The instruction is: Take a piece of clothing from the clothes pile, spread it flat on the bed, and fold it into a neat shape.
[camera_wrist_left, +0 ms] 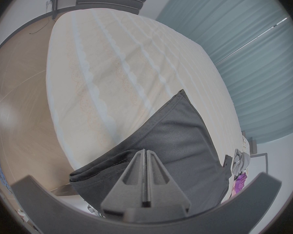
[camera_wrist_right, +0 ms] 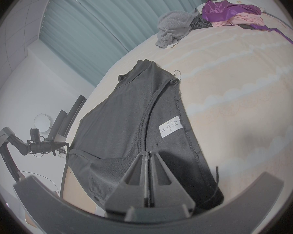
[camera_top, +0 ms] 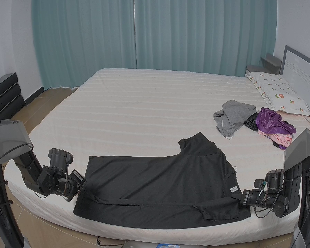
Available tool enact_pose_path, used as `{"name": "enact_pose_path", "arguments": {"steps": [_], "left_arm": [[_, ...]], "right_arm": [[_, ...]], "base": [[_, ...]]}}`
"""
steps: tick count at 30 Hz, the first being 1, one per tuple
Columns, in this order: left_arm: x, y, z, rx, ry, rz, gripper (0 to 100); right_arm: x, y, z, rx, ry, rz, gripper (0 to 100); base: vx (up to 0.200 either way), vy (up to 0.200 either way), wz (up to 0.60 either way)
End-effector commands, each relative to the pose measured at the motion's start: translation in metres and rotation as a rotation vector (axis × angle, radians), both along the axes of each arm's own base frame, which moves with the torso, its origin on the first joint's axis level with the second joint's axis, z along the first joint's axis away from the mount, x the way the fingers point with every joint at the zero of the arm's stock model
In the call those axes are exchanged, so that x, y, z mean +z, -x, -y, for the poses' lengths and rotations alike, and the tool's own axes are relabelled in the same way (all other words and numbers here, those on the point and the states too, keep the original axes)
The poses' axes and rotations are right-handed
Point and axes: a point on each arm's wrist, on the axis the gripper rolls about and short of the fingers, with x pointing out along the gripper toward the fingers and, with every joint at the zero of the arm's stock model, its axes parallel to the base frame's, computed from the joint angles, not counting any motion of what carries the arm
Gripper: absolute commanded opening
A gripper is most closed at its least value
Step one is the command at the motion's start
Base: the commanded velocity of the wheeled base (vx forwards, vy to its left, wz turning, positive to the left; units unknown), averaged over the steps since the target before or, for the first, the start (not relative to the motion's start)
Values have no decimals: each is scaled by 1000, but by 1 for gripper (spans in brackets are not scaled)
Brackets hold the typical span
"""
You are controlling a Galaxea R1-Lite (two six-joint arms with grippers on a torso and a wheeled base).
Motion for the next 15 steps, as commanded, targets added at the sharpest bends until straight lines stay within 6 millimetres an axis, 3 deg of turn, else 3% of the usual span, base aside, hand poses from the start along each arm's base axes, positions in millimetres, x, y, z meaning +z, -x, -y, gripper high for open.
{"name": "enact_pose_path", "arguments": {"steps": [1, 15], "left_arm": [[1, -1, -2, 8, -5, 3, 0], [4, -7, -16, 60, -3, -57, 0]], "right_arm": [[8, -4, 4, -23, -15, 38, 0], [11, -7, 4, -56, -53, 37, 0]], "base": [[0, 0, 0], [0, 0, 0]]}}
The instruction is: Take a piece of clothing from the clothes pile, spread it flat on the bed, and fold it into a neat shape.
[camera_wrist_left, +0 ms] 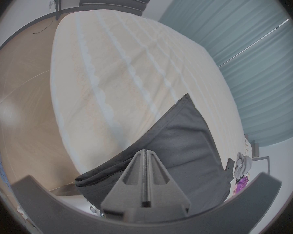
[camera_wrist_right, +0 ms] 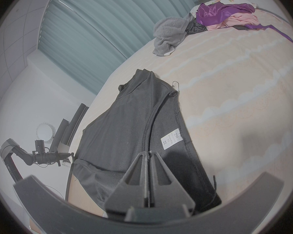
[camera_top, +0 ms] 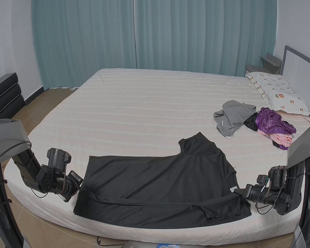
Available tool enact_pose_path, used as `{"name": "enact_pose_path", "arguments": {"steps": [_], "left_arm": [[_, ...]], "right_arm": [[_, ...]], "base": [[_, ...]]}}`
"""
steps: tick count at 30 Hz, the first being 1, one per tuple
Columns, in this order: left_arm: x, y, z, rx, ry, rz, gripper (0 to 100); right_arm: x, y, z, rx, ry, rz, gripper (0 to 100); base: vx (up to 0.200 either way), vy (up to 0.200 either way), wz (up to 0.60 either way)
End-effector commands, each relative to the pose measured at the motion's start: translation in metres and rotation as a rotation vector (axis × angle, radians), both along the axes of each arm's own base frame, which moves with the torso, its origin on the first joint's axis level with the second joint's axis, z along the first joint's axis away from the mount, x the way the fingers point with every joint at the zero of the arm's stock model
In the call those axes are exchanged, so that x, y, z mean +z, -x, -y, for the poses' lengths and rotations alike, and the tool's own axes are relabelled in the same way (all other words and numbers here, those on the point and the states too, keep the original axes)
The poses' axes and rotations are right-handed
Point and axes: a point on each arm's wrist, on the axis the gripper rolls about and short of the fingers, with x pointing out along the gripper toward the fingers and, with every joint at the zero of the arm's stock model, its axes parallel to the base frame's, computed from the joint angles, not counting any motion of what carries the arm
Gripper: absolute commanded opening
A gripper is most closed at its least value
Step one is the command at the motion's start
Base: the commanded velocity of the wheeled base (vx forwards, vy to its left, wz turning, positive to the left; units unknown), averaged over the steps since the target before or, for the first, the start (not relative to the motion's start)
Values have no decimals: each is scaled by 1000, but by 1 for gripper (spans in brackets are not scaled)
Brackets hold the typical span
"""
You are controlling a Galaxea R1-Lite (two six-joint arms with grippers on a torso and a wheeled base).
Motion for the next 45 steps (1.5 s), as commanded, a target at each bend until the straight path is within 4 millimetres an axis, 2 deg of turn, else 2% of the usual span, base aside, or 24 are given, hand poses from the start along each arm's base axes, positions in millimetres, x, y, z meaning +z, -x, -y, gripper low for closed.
{"name": "enact_pose_path", "arguments": {"steps": [1, 7, 12, 13, 21, 24, 30, 31, 40, 43, 45], "left_arm": [[5, -7, -8, 32, 6, -16, 0], [8, -5, -9, 44, 21, -14, 0], [14, 1, -2, -11, 59, -5, 0], [15, 0, -1, -22, 73, 0, 100], [11, 6, 18, -190, 44, -18, 100], [13, 2, 27, -214, 32, -3, 100], [0, -6, 41, -205, -24, -21, 100], [-1, -7, 42, -200, -33, -23, 0], [-9, -5, 42, -164, -106, -46, 0], [-9, -5, 38, -145, -107, -46, 0], [-7, -7, 27, -100, -100, -43, 0]], "right_arm": [[0, -1, -1, 1, 1, 10, 0], [0, -2, -1, 3, -1, 11, 0], [0, -2, -2, 7, -2, 11, 0], [0, -2, -2, 7, -1, 11, 0], [0, -1, -3, 10, -2, 9, 0], [0, -1, -3, 12, -2, 9, 0], [0, -1, -3, 12, -2, 9, 0], [0, -1, -3, 12, -2, 9, 0], [-1, -1, -3, 12, -2, 8, 0], [0, -1, -3, 11, -1, 9, 0], [-1, -1, -3, 11, 0, 10, 0]], "base": [[0, 0, 0], [0, 0, 0], [0, 0, 0], [0, 0, 0], [0, 0, 0], [0, 0, 0], [0, 0, 0], [0, 0, 0], [0, 0, 0], [0, 0, 0], [0, 0, 0]]}}
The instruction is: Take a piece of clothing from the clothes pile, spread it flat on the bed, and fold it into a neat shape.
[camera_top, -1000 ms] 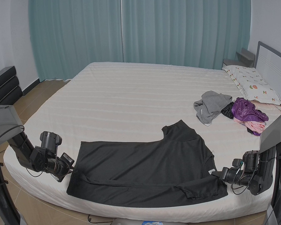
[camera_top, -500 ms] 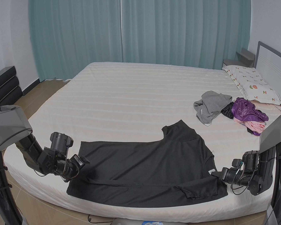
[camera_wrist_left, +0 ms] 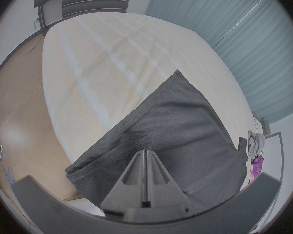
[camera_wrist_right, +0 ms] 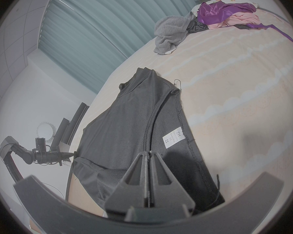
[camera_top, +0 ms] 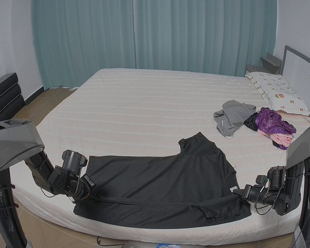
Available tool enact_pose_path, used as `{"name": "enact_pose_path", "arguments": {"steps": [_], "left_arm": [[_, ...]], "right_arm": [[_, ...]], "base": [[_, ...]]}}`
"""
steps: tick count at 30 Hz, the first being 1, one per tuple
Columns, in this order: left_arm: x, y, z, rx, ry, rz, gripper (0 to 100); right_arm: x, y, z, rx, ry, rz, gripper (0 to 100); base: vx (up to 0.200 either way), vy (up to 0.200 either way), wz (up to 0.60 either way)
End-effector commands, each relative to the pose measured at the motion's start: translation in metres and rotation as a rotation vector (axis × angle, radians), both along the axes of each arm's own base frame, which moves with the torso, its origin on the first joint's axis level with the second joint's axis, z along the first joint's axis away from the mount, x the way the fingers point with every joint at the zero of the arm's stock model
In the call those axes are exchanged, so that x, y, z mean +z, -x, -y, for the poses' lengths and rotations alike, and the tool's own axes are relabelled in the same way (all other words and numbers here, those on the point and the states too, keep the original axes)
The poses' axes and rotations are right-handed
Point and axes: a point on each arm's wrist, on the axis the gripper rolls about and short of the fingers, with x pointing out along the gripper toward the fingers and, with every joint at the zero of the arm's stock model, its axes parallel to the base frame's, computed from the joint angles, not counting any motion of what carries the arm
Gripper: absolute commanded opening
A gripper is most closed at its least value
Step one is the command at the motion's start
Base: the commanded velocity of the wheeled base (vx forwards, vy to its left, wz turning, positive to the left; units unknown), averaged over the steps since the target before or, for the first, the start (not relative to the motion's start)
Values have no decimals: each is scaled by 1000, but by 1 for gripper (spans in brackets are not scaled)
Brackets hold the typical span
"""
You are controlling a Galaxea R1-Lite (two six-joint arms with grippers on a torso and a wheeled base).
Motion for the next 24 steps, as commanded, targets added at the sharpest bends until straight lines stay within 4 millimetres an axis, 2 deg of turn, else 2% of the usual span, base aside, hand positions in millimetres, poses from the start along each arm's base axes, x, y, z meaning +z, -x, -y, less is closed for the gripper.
{"name": "enact_pose_path", "arguments": {"steps": [1, 5, 14, 18, 20, 24], "left_arm": [[-1, -2, -12, 51, 5, -2, 0], [0, -6, -23, 119, 29, 5, 0], [2, -9, -24, 136, 49, 21, 0], [9, -7, -26, 142, 83, 37, 0], [20, -4, -26, 116, 132, 54, 0], [34, 13, -22, 46, 199, 55, 0]], "right_arm": [[1, -1, 0, 0, 0, 13, 0], [1, -1, 0, -1, 1, 14, 0], [1, -7, 0, -6, 2, 33, 0], [-2, -7, 0, -6, 4, 25, 0], [-2, -7, 0, -6, 4, 25, 0], [-2, -7, 0, -6, 4, 25, 0]], "base": [[0, 0, 0], [0, 0, 0], [0, 0, 0], [0, 0, 0], [0, 0, 0], [0, 0, 0]]}}
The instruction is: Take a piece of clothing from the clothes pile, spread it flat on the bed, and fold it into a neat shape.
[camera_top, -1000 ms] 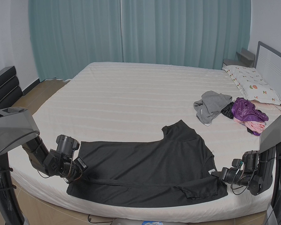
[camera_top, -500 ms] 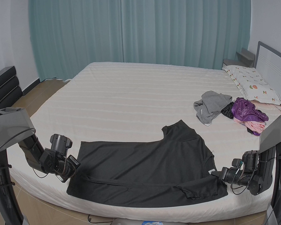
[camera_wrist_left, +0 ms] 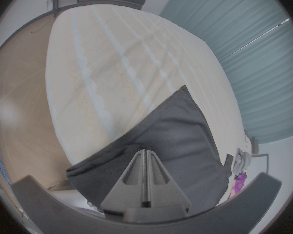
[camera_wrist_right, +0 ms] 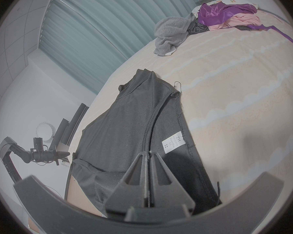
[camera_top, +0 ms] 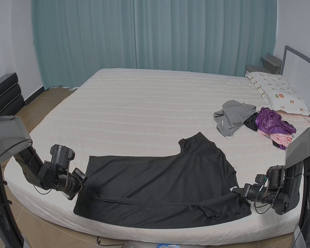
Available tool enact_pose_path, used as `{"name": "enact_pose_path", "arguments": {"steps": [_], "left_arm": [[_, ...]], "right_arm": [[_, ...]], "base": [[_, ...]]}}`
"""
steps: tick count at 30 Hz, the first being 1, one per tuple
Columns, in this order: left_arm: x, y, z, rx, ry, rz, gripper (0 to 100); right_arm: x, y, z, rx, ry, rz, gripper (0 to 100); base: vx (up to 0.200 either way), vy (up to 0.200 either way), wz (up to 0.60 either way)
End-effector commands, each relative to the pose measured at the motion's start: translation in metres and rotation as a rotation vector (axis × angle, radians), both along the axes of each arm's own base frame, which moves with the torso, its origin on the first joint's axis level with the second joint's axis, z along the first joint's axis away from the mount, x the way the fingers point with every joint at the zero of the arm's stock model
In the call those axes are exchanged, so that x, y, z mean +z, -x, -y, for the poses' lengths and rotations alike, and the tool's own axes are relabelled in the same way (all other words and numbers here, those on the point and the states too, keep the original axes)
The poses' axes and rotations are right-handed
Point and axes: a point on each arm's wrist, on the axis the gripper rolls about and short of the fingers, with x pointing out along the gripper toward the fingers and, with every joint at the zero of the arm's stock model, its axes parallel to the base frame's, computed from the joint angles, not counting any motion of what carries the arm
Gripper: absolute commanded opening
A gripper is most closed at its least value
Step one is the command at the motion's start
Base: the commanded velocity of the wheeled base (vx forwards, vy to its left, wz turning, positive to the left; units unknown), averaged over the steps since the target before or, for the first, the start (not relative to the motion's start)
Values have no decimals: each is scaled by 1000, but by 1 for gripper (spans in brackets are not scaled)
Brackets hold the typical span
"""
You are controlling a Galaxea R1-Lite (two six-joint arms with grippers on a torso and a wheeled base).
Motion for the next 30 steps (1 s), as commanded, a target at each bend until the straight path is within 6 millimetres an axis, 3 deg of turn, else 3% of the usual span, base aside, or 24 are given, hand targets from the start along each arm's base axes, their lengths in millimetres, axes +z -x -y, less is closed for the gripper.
{"name": "enact_pose_path", "arguments": {"steps": [1, 7, 13, 21, 27, 30], "left_arm": [[22, 19, 8, -69, 41, 34, 0], [12, 34, 44, -224, 11, -14, 0], [-6, 42, 68, -309, -60, -67, 0], [-27, 43, 75, -356, -222, -114, 0], [-28, 24, 70, -318, -223, -109, 0], [-29, 2, 56, -274, -249, -104, 0]], "right_arm": [[0, -1, 0, 1, 0, 12, 0], [0, 0, 0, 2, 0, 10, 0], [0, 0, 0, 1, 0, 9, 0], [1, 0, 0, 1, 0, 9, 0], [0, 0, 0, 1, 1, 7, 0], [0, 0, 0, -1, 1, 10, 0]], "base": [[0, 0, 0], [0, 0, 0], [0, 0, 0], [0, 0, 0], [0, 0, 0], [0, 0, 0]]}}
